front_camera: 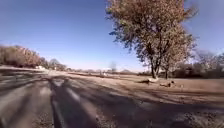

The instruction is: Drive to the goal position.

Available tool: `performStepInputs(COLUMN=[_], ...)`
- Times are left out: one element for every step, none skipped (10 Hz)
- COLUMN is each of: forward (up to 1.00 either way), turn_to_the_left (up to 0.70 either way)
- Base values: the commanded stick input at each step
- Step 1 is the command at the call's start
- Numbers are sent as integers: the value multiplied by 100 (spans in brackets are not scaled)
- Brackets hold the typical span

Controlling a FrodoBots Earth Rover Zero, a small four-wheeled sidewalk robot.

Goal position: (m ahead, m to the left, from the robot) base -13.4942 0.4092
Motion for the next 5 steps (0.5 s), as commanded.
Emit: performStepInputs(forward=[50,50,50,50,50], turn_to_the_left=[0,0,0,0,0])
